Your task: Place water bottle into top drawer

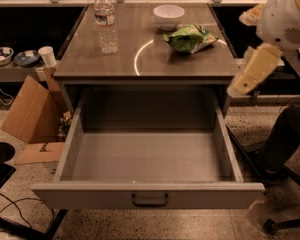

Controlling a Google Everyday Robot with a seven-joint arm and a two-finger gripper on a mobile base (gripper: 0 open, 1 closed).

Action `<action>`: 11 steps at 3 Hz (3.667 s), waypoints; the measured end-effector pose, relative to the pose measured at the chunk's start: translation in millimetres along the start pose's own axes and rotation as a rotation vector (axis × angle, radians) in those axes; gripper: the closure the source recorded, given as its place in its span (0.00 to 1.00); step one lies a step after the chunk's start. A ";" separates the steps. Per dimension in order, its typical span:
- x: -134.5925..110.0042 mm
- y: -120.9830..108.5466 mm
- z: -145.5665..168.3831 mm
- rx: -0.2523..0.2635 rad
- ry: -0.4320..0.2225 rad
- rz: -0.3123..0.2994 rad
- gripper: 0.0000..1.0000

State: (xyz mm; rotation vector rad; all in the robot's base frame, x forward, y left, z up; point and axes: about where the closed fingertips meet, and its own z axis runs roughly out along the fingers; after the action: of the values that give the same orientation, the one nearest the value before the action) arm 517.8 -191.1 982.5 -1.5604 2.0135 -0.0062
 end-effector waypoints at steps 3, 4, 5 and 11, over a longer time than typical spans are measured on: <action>-71.3 -80.6 94.3 0.080 -0.513 0.230 0.00; -74.2 -82.7 96.5 0.085 -0.521 0.235 0.00; -74.2 -82.0 96.0 0.084 -0.518 0.232 0.00; -263.5 -201.2 266.7 0.078 -0.770 0.365 0.00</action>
Offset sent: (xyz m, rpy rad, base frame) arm 0.1456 0.0717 -0.0131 0.6619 -0.1968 -0.0697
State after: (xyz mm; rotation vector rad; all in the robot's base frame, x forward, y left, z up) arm 851.9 69.9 947.1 -0.9123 1.5998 0.5628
